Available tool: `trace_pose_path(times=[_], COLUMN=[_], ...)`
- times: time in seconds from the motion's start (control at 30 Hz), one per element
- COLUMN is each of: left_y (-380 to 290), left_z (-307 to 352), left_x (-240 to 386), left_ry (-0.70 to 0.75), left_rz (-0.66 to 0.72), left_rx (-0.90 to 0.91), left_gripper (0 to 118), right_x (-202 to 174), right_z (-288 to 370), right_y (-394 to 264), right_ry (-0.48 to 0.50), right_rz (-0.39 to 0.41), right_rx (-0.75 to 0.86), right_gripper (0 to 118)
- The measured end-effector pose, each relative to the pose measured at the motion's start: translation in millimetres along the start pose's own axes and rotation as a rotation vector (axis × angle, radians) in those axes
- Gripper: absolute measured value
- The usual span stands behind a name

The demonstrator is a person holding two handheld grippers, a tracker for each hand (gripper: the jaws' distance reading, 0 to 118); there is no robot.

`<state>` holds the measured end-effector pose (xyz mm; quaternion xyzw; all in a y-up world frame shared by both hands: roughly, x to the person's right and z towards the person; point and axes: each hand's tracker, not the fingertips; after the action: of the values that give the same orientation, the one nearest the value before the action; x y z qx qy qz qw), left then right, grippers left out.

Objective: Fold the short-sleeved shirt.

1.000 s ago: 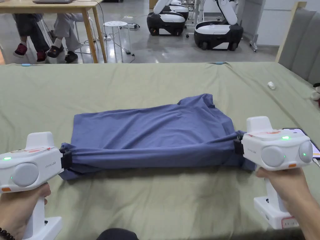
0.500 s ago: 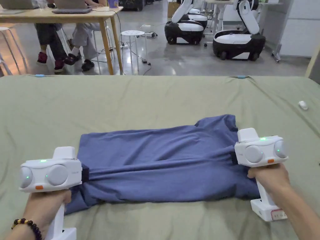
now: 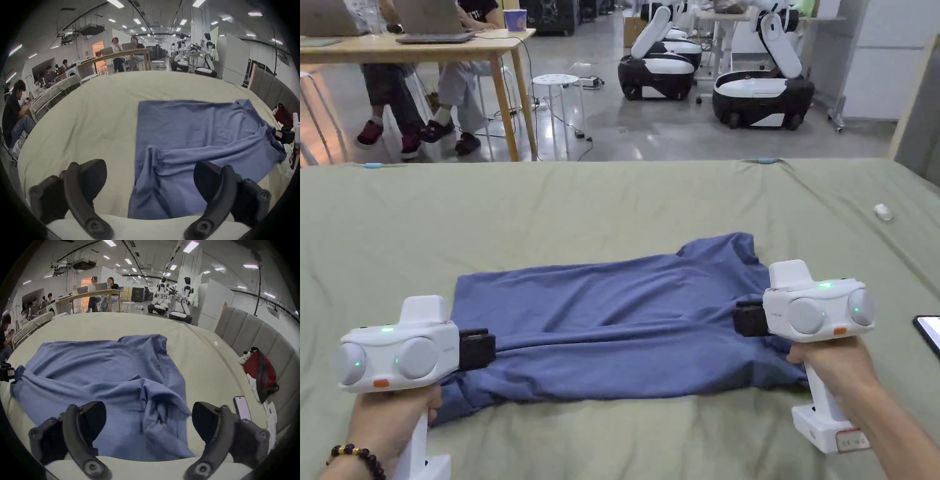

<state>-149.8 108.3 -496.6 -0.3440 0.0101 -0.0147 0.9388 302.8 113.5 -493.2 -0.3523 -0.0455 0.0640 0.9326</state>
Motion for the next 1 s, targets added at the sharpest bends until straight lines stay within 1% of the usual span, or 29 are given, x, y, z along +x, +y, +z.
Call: trace_pose_path(times=[0.07,0.1,0.13,0.17,0.2,0.23,0.27,0.3,0.4,0.57,0.6,0.63,0.67,0.7,0.73,0.77,0.83,0.9,1.0], left_y=[-8.5,-14.9,-22.0,-29.4,-36.6,-44.2,-50.5,-55.4,-65.0,-60.0,-58.4,-57.0,-56.2,-54.3,-53.3,-53.1,-52.7,-53.0,-54.4], left_z=[15.9,23.1,31.1,39.1,45.5,51.2,54.6,56.2,66.3,73.0,72.3,70.8,68.7,63.6,57.8,52.2,40.0,28.2,2.1], left_x=[-2.7,-4.0,-5.9,-8.6,-11.5,-15.0,-19.1,-23.5,-33.4,-36.4,-36.2,-36.0,-35.4,-32.6,-31.4,-30.3,-26.4,-25.6,-25.7], left_ry=[-0.001,-0.002,-0.005,-0.007,-0.014,-0.014,-0.015,-0.022,-0.036,-0.031,-0.038,-0.045,-0.049,-0.047,-0.04,-0.031,-0.034,-0.045,-0.024], left_rz=[-0.006,-0.006,-0.005,0.0,0.01,0.028,0.043,0.053,0.061,0.062,0.066,0.068,0.071,0.075,0.073,0.068,0.05,0.057,0.057], left_rx=[0.0,0.002,0.001,-0.002,-0.004,-0.011,-0.02,-0.027,-0.044,-0.026,-0.025,-0.026,-0.025,-0.025,-0.029,-0.036,-0.063,-0.087,-0.123], left_gripper=[107,106,99,86,63,37,10,0,0,0,5,20,40,70,84,92,88,88,87], right_x=[-1.1,-3.2,-3.8,-4.1,-3.6,-5.5,-5.4,-4.8,-3.5,-8.8,-11.4,-10.9,-13.7,-16.5,-18.6,-19.7,-23.7,-24.7,-28.1], right_z=[21.8,27.4,36.3,45.3,51.7,59.7,65.2,70.1,75.7,81.5,82.3,77.5,77.0,76.4,74.9,73.5,71.1,73.4,68.3], right_y=[-10.9,-16.0,-23.1,-31.2,-38.6,-46.0,-53.2,-57.9,-66.0,-65.8,-65.4,-63.5,-62.8,-62.3,-62.3,-62.5,-62.0,-63.4,-63.8], right_ry=[-0.006,-0.001,-0.001,-0.006,-0.006,-0.007,-0.01,-0.013,-0.005,0.009,0.013,0.02,0.028,0.036,0.042,0.044,0.051,0.06,0.071], right_rz=[-0.003,-0.003,-0.008,-0.014,-0.017,-0.022,-0.028,-0.031,-0.034,-0.029,-0.025,-0.02,-0.014,-0.01,-0.006,-0.005,-0.001,0.0,0.027], right_rx=[0.005,0.004,0.002,-0.002,-0.004,-0.007,-0.009,-0.011,-0.02,-0.021,-0.019,-0.018,-0.018,-0.018,-0.018,-0.018,-0.018,-0.019,-0.027], right_gripper=[97,86,74,56,28,9,0,0,0,0,0,0,0,0,0,0,0,0,0])
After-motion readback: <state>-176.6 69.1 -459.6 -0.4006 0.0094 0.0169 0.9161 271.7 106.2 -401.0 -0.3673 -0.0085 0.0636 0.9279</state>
